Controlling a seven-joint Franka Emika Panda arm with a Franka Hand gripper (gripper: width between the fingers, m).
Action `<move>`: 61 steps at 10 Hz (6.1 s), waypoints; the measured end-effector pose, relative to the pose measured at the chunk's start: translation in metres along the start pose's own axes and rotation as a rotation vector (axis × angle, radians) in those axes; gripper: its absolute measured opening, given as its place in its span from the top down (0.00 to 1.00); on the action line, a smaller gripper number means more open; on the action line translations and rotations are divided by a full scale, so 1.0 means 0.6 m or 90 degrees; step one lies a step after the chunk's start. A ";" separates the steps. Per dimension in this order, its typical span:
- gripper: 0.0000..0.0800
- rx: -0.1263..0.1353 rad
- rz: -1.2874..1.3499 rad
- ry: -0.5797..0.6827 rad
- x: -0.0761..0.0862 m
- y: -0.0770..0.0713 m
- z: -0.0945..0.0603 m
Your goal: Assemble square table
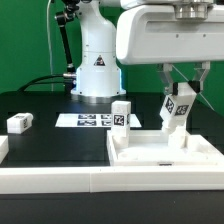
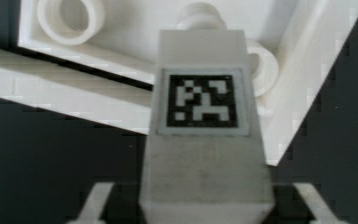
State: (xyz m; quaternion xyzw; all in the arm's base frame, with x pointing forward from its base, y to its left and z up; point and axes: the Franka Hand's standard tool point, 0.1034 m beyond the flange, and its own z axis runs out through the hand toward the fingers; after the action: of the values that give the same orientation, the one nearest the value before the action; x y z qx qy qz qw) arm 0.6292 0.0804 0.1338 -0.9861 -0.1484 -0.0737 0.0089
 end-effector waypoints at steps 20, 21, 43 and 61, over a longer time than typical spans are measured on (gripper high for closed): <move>0.64 -0.044 0.001 0.258 -0.006 -0.057 0.031; 0.64 -0.041 -0.002 0.257 -0.009 -0.065 0.032; 0.19 -0.049 -0.013 0.278 -0.019 -0.080 0.069; 0.19 0.033 0.009 -0.061 -0.023 -0.050 0.068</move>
Offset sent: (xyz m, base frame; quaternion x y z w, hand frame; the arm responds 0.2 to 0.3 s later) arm -0.0070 0.0202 -0.0052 0.0601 0.2192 0.0376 0.9731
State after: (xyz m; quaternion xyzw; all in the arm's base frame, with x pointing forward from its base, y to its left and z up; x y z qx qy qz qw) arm 0.6131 0.1069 0.0911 -0.9890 -0.1437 -0.0227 0.0281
